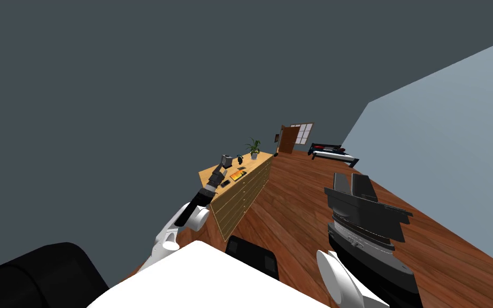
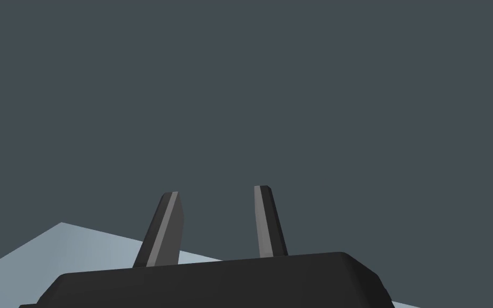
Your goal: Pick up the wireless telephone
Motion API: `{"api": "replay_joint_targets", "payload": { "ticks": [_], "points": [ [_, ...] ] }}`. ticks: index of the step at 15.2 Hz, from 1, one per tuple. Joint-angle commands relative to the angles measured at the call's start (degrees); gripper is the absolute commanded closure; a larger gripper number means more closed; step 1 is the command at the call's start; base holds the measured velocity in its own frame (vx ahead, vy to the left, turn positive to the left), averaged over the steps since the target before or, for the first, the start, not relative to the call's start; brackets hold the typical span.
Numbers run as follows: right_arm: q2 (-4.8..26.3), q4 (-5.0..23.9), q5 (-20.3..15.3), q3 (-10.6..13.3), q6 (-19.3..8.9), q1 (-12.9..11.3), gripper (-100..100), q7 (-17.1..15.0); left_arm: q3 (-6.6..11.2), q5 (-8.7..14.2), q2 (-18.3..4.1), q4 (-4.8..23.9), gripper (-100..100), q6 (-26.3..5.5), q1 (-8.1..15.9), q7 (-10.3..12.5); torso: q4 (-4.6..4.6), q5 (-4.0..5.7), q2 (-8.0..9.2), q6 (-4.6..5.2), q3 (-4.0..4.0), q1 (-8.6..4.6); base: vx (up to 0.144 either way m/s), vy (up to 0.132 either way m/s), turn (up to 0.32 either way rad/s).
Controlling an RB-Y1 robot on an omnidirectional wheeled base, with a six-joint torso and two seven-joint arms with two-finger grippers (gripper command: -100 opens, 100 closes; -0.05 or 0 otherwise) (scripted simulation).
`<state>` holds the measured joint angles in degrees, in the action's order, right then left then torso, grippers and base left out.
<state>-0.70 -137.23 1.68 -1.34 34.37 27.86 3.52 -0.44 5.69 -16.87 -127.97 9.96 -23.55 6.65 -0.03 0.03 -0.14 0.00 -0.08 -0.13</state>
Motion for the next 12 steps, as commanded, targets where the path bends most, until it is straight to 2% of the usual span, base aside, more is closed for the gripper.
{"api": "replay_joint_targets", "payload": {
  "ticks": [1, 2, 4, 5, 7, 8, 11, 12],
  "points": [
    [0.00, 0.00, 0.00, 0.00, 0.00, 0.00, 0, 0.00, 0.08, 0.40, -0.32, 0.26, -100, -2.46, 0.54, 0.61, 0.00, 0.00, 0.00, 0.00, 0.00, 0.00, 0.023, -0.026, 0.012],
    [0.00, 0.00, 0.00, 0.00, 0.00, 0.00, 0, 0.00, 0.59, 1.85, -1.68, 1.00, -100, -3.96, 1.43, 2.44, 0.00, 0.00, 0.01, 0.00, 0.00, 0.01, 0.025, -0.032, 0.024],
    [0.00, 0.00, 0.00, 0.00, 0.00, 0.00, 0, 0.00, 0.59, 1.85, -1.68, 1.00, -100, -6.10, 1.43, 2.44, 0.00, 0.00, 0.00, 0.00, 0.00, 0.00, 0.025, -0.031, 0.018],
    [0.00, 0.00, 0.00, 0.00, 0.00, 0.00, 0, 0.00, 1.13, 3.36, -3.00, 1.77, -100, -7.63, 2.36, 4.35, 0.00, 0.00, 0.01, 0.00, 0.00, 0.02, 0.026, -0.030, 0.025],
    [0.00, 0.00, 0.00, 0.00, 0.00, 0.00, 0, 0.00, 1.13, 3.36, -3.00, 1.77, -100, -9.90, 2.36, 4.35, 0.00, 0.00, 0.00, 0.00, 0.00, 0.01, 0.025, -0.029, 0.016],
    [0.00, 0.00, 0.00, 0.00, 0.00, 0.00, 0, 0.00, 1.69, 4.94, -4.29, 2.57, -100, -11.21, 3.32, 6.34, 0.00, 0.00, 0.01, 0.00, 0.00, 0.02, 0.033, -0.033, 0.024],
    [0.00, 0.00, 0.00, 0.00, 0.00, 0.00, 0, 0.00, 1.69, 4.94, -4.29, 2.57, -100, -13.86, 3.32, 6.34, -0.01, 0.00, -0.02, 0.00, -0.01, 0.00, 0.027, -0.031, 0.014],
    [0.00, 0.00, 0.00, 0.00, 0.00, 0.00, 0, 0.00, 2.27, 6.57, -5.54, 3.40, -100, -15.72, 4.32, 8.38, 0.00, -0.01, 0.02, 0.00, 0.00, 0.03, 0.022, -0.023, 0.025]
  ]
}}
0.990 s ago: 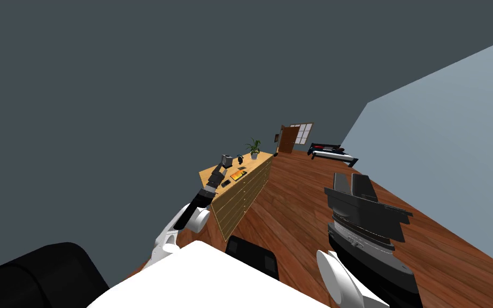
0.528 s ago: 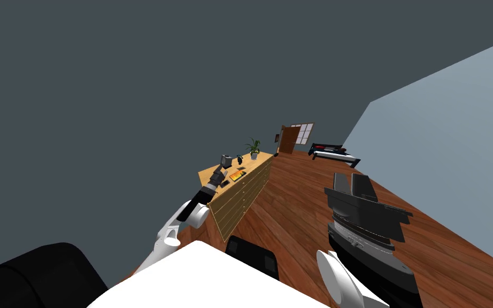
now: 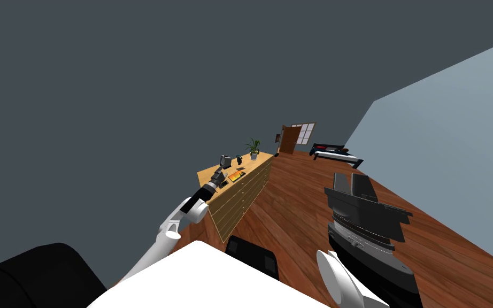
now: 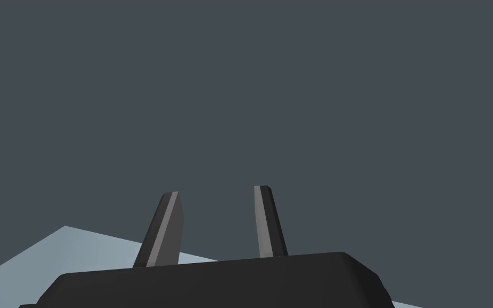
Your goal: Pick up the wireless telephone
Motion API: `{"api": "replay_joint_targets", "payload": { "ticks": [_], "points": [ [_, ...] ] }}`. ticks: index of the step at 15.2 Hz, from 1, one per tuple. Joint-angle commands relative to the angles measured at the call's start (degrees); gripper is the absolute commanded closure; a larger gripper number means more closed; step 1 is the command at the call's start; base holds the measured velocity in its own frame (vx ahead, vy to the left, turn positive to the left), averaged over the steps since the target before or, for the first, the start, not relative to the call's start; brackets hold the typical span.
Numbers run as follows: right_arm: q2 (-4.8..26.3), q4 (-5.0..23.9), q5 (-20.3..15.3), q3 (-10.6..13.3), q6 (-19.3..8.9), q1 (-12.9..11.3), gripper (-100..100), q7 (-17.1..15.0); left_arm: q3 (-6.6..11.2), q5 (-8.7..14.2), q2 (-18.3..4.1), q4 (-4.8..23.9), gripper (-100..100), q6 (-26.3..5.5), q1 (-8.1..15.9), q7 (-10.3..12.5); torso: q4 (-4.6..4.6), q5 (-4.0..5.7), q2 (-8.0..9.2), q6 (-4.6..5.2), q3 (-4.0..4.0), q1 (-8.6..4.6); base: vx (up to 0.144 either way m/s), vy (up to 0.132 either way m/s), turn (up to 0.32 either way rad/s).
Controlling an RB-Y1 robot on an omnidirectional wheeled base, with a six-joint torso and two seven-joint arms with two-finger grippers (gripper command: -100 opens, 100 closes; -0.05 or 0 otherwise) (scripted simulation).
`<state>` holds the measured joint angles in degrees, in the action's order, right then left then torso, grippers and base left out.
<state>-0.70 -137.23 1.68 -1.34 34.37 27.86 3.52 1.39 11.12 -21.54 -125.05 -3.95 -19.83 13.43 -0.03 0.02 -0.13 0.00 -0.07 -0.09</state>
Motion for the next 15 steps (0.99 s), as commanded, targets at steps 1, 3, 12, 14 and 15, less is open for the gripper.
{"api": "replay_joint_targets", "payload": {
  "ticks": [1, 3, 12, 14, 15],
  "points": [
    [0.00, 0.00, 0.00, 0.00, 0.00, 0.00, 0, 0.00, 0.43, 1.13, -0.87, 0.49, -100, -2.86, 0.60, 1.60, 0.00, 0.00, 0.00, 0.00, 0.00, 0.00, 0.030, -0.031, 0.032],
    [0.00, 0.00, 0.00, 0.00, 0.00, 0.00, 0, 0.00, 0.43, 1.13, -0.87, 0.49, -100, -4.03, 0.60, 1.60, -0.01, 0.00, 0.00, 0.00, 0.00, -0.01, 0.019, -0.018, 0.004],
    [0.00, 0.00, 0.00, 0.00, 0.00, 0.00, 0, 0.00, 2.26, 6.26, -4.43, 3.08, -100, -15.36, 3.73, 8.04, -0.01, 0.00, -0.03, 0.00, -0.02, 0.01, 0.031, -0.026, 0.021],
    [0.00, 0.00, 0.00, 0.00, 0.00, 0.00, 0, 0.00, 2.26, 6.26, -4.43, 3.08, -100, -16.84, 3.73, 8.04, -0.01, 0.00, -0.03, 0.00, -0.02, 0.00, 0.022, -0.019, 0.007],
    [0.00, 0.00, 0.00, 0.00, 0.00, 0.00, 0, 0.00, 2.88, 8.02, -5.55, 3.98, -100, -18.50, 4.81, 10.25, 0.00, -0.01, 0.01, 0.00, 0.00, 0.02, 0.025, -0.019, 0.022]
  ]
}}
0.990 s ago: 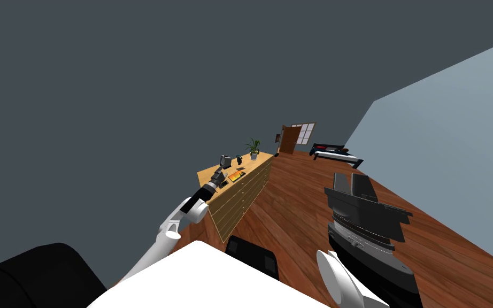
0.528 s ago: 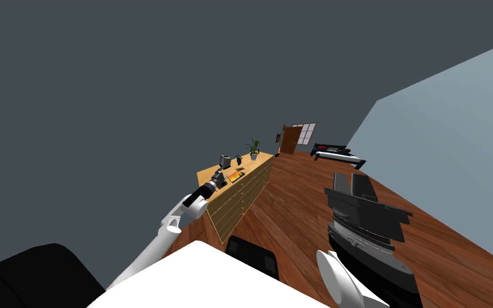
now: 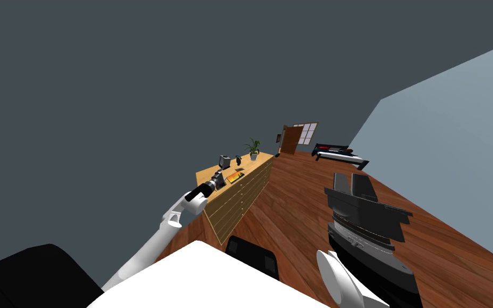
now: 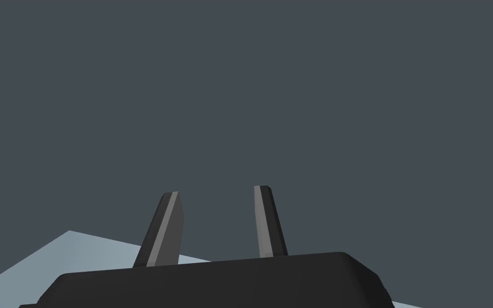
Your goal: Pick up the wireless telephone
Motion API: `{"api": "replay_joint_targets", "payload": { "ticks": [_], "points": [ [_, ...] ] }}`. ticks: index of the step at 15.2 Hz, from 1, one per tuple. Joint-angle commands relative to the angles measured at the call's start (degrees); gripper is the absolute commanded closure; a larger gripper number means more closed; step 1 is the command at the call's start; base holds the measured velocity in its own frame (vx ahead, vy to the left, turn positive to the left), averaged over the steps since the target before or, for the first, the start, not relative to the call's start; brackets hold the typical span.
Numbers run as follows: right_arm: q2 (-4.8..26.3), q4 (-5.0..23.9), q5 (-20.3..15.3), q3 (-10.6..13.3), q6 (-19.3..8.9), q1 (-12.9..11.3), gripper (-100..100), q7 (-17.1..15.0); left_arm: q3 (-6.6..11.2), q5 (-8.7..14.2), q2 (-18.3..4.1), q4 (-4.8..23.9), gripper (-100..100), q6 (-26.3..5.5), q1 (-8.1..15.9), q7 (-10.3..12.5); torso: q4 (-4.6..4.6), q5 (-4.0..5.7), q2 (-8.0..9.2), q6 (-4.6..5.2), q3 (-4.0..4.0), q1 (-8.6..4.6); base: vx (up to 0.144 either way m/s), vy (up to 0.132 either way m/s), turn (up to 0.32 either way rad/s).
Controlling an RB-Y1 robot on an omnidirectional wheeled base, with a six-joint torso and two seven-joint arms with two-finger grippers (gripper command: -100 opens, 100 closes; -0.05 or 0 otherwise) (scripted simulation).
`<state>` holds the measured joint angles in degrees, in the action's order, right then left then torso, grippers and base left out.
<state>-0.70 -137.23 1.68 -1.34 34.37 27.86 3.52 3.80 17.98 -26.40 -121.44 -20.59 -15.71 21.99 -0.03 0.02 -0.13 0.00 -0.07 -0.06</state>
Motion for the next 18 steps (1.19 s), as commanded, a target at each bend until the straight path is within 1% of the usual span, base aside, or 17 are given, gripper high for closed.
{"api": "replay_joint_targets", "payload": {
  "ticks": [1, 2, 3, 4, 6, 7, 8, 10, 11, 12, 14, 15, 16, 18],
  "points": [
    [0.00, 0.00, 0.00, 0.00, 0.00, 0.00, 0, 0.00, 0.48, 1.17, -0.69, 0.37, -100, -2.86, 0.69, 1.69, 0.00, 0.00, 0.00, 0.00, 0.00, 0.00, 0.036, -0.025, 0.031],
    [0.00, 0.00, 0.00, 0.00, 0.00, 0.00, 0, 0.00, 0.48, 1.17, -0.69, 0.37, -100, -4.11, 0.69, 1.69, -0.01, 0.00, -0.02, 0.00, -0.01, -0.01, 0.030, -0.021, 0.015],
    [0.00, 0.00, 0.00, 0.00, 0.00, 0.00, 0, 0.00, 0.48, 1.17, -0.69, 0.37, -100, -4.61, 0.69, 1.69, -0.01, 0.00, -0.02, 0.00, -0.01, -0.01, 0.018, -0.014, 0.004],
    [0.00, 0.00, 0.00, 0.00, 0.00, 0.00, 0, 0.00, 1.11, 2.95, -1.77, 1.27, -100, -6.43, 1.77, 3.92, 0.00, 0.00, 0.01, 0.00, 0.00, 0.00, 0.027, -0.020, 0.028],
    [0.00, 0.00, 0.00, 0.00, 0.00, 0.00, 0, 0.00, 1.11, 2.95, -1.77, 1.27, -100, -8.67, 1.77, 3.92, -0.01, 0.00, -0.02, 0.00, -0.02, -0.01, 0.033, -0.024, 0.022],
    [0.00, 0.00, 0.00, 0.00, 0.00, 0.00, 0, 0.00, 1.11, 2.95, -1.77, 1.27, -100, -9.05, 1.77, 3.92, -0.01, 0.00, -0.02, 0.00, -0.01, -0.02, 0.019, -0.018, -0.001],
    [0.00, 0.00, 0.00, 0.00, 0.00, 0.00, 0, 0.00, 1.75, 4.74, -2.82, 2.19, -100, -10.90, 2.86, 6.15, 0.00, 0.00, 0.00, 0.00, 0.00, -0.01, 0.029, -0.026, 0.027],
    [0.00, 0.00, 0.00, 0.00, 0.00, 0.00, 0, 0.00, 1.75, 4.74, -2.82, 2.19, -100, -13.04, 2.86, 6.15, -0.01, 0.01, -0.03, 0.00, -0.02, -0.03, 0.036, -0.025, 0.025],
    [0.00, 0.00, 0.00, 0.00, 0.00, 0.00, 0, 0.00, 1.75, 4.74, -2.82, 2.19, -100, -13.50, 2.86, 6.15, -0.01, 0.00, -0.03, 0.00, -0.02, -0.02, 0.018, -0.012, -0.003],
    [0.00, 0.00, 0.00, 0.00, 0.00, 0.00, 0, 0.00, 2.38, 6.53, -3.82, 3.10, -100, -15.31, 3.94, 8.39, -0.01, 0.00, 0.00, 0.00, 0.00, 0.00, 0.032, -0.021, 0.023],
    [0.00, 0.00, 0.00, 0.00, 0.00, 0.00, 0, 0.00, 2.38, 6.53, -3.82, 3.10, -100, -17.43, 3.94, 8.39, -0.01, 0.00, -0.04, 0.00, -0.02, -0.01, 0.035, -0.023, 0.026],
    [0.00, 0.00, 0.00, 0.00, 0.00, 0.00, 0, 0.00, 2.38, 6.53, -3.82, 3.10, -100, -17.96, 3.94, 8.39, -0.01, 0.00, -0.03, 0.00, -0.02, -0.01, 0.016, -0.012, -0.001],
    [0.00, 0.00, 0.00, 0.00, 0.00, 0.00, 0, 0.00, 3.02, 8.31, -4.78, 4.01, -100, -19.85, 5.02, 10.62, 0.00, 0.00, 0.01, 0.00, 0.00, 0.01, 0.027, -0.020, 0.020],
    [0.00, 0.00, 0.00, 0.00, 0.00, 0.00, 0, 0.00, 3.02, 8.31, -4.78, 4.01, -100, -22.17, 5.02, 10.62, -0.01, 0.00, -0.03, 0.00, -0.02, -0.01, 0.037, -0.022, 0.025]
  ]
}}
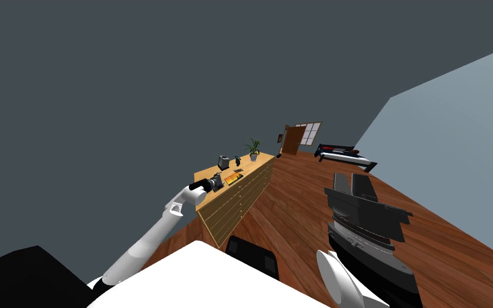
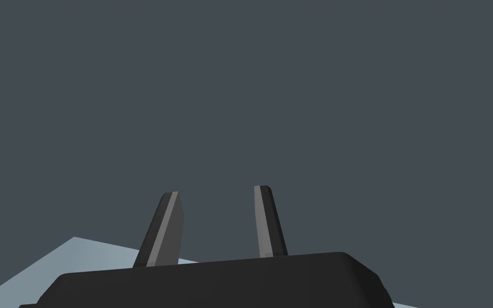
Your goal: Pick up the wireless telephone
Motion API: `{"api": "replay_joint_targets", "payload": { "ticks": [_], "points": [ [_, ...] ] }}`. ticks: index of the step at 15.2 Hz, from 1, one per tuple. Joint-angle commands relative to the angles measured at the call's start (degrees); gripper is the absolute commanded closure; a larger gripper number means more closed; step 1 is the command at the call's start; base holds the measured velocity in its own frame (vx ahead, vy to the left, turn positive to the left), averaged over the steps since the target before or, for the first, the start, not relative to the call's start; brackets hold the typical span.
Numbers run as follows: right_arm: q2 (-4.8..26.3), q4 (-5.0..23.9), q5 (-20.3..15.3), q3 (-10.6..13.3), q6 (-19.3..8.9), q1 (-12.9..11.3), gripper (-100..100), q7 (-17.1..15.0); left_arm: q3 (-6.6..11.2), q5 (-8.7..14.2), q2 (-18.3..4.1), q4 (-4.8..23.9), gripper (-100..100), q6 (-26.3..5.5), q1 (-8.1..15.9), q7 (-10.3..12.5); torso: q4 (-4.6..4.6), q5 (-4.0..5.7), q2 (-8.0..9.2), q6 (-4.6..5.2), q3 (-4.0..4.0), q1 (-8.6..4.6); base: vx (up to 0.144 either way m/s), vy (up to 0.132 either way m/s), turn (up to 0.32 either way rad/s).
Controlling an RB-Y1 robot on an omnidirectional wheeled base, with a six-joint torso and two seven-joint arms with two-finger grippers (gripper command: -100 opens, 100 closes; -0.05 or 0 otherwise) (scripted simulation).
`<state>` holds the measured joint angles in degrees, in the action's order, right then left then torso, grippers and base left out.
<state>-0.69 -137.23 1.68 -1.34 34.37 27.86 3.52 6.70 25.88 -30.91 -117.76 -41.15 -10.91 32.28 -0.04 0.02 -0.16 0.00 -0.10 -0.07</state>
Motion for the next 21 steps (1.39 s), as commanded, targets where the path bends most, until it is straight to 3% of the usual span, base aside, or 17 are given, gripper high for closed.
{"api": "replay_joint_targets", "payload": {
  "ticks": [1, 2, 5, 6, 9, 10, 13, 14, 17, 18, 20, 21],
  "points": [
    [0.00, 0.00, 0.00, 0.00, 0.00, 0.00, 0, 0.00, 0.11, 0.41, -0.27, 0.33, -100, -1.84, 0.22, 0.33, 0.00, 0.00, 0.00, 0.00, 0.00, 0.00, 0.019, -0.012, 0.003],
    [0.00, 0.00, 0.00, 0.00, 0.00, 0.00, 0, 0.00, 0.74, 2.18, -1.19, 1.25, -100, -3.84, 1.28, 2.54, 0.01, 0.00, 0.03, 0.00, 0.02, 0.02, 0.027, -0.019, 0.021],
    [0.00, 0.00, 0.00, 0.00, 0.00, 0.00, 0, 0.00, 0.74, 2.18, -1.19, 1.25, -100, -6.25, 1.28, 2.54, 0.00, 0.00, 0.01, -0.01, 0.01, 0.00, 0.029, -0.019, 0.017],
    [0.00, 0.00, 0.00, 0.00, 0.00, 0.00, 0, 0.00, 1.36, 3.92, -2.06, 2.15, -100, -8.17, 2.33, 4.72, 0.01, 0.00, 0.04, 0.00, 0.02, 0.02, 0.031, -0.017, 0.023],
    [0.00, 0.00, 0.00, 0.00, 0.00, 0.00, 0, 0.00, 1.36, 3.92, -2.06, 2.15, -100, -10.60, 2.33, 4.72, 0.00, 0.00, 0.00, 0.00, 0.00, 0.01, 0.032, -0.016, 0.016],
    [0.00, 0.00, 0.00, 0.00, 0.00, 0.00, 0, 0.00, 1.97, 5.63, -2.89, 3.06, -100, -12.53, 3.35, 6.87, 0.00, -0.01, 0.03, 0.00, 0.01, 0.03, 0.030, -0.011, 0.022],
    [0.00, 0.00, 0.00, 0.00, 0.00, 0.00, 0, 0.00, 1.97, 5.63, -2.89, 3.06, -100, -14.88, 3.35, 6.87, 0.00, -0.01, 0.01, 0.00, 0.00, 0.02, 0.029, -0.015, 0.017],
    [0.00, 0.00, 0.00, 0.00, 0.00, 0.00, 0, 0.00, 2.57, 7.30, -3.68, 3.95, -100, -16.87, 4.33, 8.96, 0.01, -0.01, 0.03, 0.00, 0.02, 0.03, 0.032, -0.014, 0.024],
    [0.00, 0.00, 0.00, 0.00, 0.00, 0.00, 0, 0.00, 2.57, 7.30, -3.68, 3.95, -100, -19.07, 4.33, 8.96, 0.00, 0.00, 0.00, 0.00, 0.00, 0.02, 0.032, -0.016, 0.015],
    [0.00, 0.00, 0.00, 0.00, 0.00, 0.00, 0, 0.00, 3.15, 8.93, -4.42, 4.83, -100, -21.28, 5.28, 11.00, 0.01, 0.00, 0.03, 0.00, 0.01, 0.03, 0.032, -0.015, 0.026],
    [0.00, 0.00, 0.00, 0.00, 0.00, 0.00, 0, 0.00, 3.15, 8.93, -4.42, 4.83, -100, -23.15, 5.28, 11.00, 0.00, 0.00, -0.01, -0.01, 0.00, 0.02, 0.038, -0.015, 0.022],
    [0.00, 0.00, 0.00, 0.00, 0.00, 0.00, 0, 0.00, 3.71, 10.49, -5.11, 5.70, -100, -24.69, 6.19, 12.98, 0.00, -0.01, 0.00, 0.00, 0.00, 0.03, 0.040, -0.013, 0.025]
  ]
}}
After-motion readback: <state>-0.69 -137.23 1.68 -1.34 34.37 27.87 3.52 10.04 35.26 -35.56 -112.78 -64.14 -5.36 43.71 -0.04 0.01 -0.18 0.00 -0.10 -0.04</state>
